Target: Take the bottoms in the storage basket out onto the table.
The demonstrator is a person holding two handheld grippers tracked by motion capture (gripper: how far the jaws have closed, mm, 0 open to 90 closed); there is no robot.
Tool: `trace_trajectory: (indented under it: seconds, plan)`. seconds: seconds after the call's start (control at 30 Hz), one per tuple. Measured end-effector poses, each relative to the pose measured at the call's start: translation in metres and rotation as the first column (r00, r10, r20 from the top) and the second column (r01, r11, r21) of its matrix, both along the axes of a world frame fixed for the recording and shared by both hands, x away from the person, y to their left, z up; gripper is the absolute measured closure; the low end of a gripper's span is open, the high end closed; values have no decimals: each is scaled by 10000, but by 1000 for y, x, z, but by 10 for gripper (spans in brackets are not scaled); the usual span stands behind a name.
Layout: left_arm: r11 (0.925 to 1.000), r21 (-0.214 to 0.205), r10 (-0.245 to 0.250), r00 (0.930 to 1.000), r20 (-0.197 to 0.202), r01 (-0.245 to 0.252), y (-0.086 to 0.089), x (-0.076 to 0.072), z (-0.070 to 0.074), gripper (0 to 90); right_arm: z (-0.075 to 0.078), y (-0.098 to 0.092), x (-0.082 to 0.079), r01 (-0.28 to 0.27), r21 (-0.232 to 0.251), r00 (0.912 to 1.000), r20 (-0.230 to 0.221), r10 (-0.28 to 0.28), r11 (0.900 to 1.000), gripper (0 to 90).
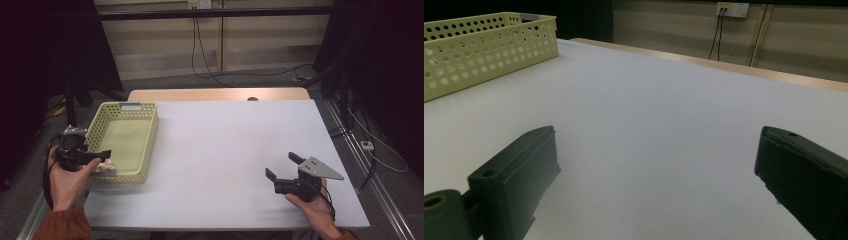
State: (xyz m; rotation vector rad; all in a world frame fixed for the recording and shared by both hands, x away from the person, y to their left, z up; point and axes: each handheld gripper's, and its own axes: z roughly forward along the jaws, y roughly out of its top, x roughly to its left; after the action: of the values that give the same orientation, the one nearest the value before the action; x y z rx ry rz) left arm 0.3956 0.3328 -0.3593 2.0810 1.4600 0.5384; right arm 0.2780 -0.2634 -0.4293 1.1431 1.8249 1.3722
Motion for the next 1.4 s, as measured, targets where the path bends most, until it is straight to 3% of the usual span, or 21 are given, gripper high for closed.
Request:
trace_trajectory:
  seconds: [0.07,0.2,0.27,0.3,0.5,0.73,0.97,1.07,1.17,1.23,1.33,1.4]
  plan:
    - [9999,-157,59,9998,-168,-61,-1,5,-1,154,0,0,0,23,0,10000,20,-23,10000,37]
    - [9997,96,241,9990,-386,-238,-4,7,-9,155,0,0,0,-5,-8,10000,7,5,10000,37]
    - [9995,19,307,9984,-472,-307,-3,4,-15,171,0,0,-1,-7,8,10000,12,7,10000,37]
    - [9997,99,232,9972,-709,-226,-1,4,-16,181,0,0,-1,1,22,10000,10,-1,10000,37]
    - [9981,246,585,9900,-1286,-558,4,7,-22,233,0,1,-1,-54,-54,10000,30,55,10000,37]
    - [9972,247,740,9830,-1681,-708,9,9,-27,282,0,1,0,-85,-19,10000,-5,85,10000,37]
    - [9938,703,1003,9655,-2404,-858,6,17,-32,318,0,2,0,-60,23,10000,-16,60,10000,37]
    - [9916,1006,1055,9594,-2615,-816,3,20,-31,373,0,2,1,-132,-53,9999,7,132,9999,37]
    - [9929,969,934,9541,-2846,-683,0,24,-31,451,0,3,1,-180,-66,9998,20,180,9998,37]
    - [9910,1102,1052,9527,-2853,-764,-5,26,-30,484,0,2,1,-187,-31,9998,16,187,9998,37]
    - [9916,1234,736,9519,-2973,-381,-8,27,-30,553,0,3,1,-191,-8,9998,2,191,9998,37]
    - [9936,1080,638,9537,-2940,-331,-8,26,-30,609,0,3,1,-219,-28,9998,9,219,9998,37]
